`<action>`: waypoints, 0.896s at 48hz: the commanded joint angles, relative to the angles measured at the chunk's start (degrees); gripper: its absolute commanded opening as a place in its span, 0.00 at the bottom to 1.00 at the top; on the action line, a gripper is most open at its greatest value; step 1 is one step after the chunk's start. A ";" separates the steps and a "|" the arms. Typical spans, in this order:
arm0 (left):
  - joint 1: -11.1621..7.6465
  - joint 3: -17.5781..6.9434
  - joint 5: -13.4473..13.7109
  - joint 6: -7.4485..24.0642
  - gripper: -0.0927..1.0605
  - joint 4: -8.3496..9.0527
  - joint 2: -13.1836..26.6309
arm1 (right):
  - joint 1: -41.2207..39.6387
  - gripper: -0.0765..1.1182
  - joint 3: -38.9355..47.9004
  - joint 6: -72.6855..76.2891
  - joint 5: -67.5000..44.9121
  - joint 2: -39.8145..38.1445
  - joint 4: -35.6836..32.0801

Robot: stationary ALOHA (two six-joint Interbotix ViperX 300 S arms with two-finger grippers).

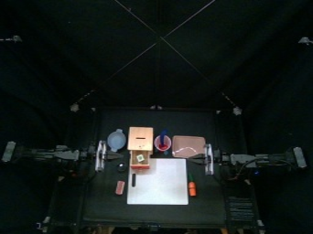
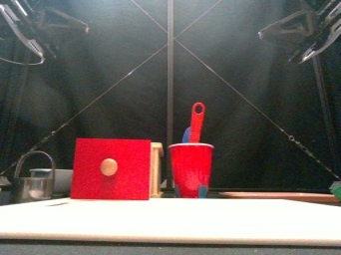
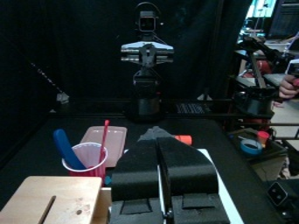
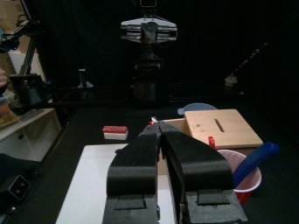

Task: Place sushi on board then cut the sushi with the knife then place the pieces on the plate
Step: Place the sushi on the board

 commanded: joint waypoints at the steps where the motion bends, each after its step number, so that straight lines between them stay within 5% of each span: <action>1: 0.09 -0.70 -0.09 0.26 0.13 0.70 0.97 | -1.85 0.08 0.09 0.18 0.53 1.23 -0.18; 20: 0.44 -0.79 -0.09 0.26 0.13 1.23 0.97 | -4.13 0.09 -4.57 0.79 2.90 4.83 0.70; 34: 0.97 -1.32 -0.18 0.18 0.13 1.05 0.97 | -4.48 0.09 -22.59 0.97 27.60 18.63 1.76; 43: 1.32 -0.53 -0.09 0.18 0.12 1.05 0.97 | -4.75 0.10 -31.46 0.70 32.78 26.72 -2.55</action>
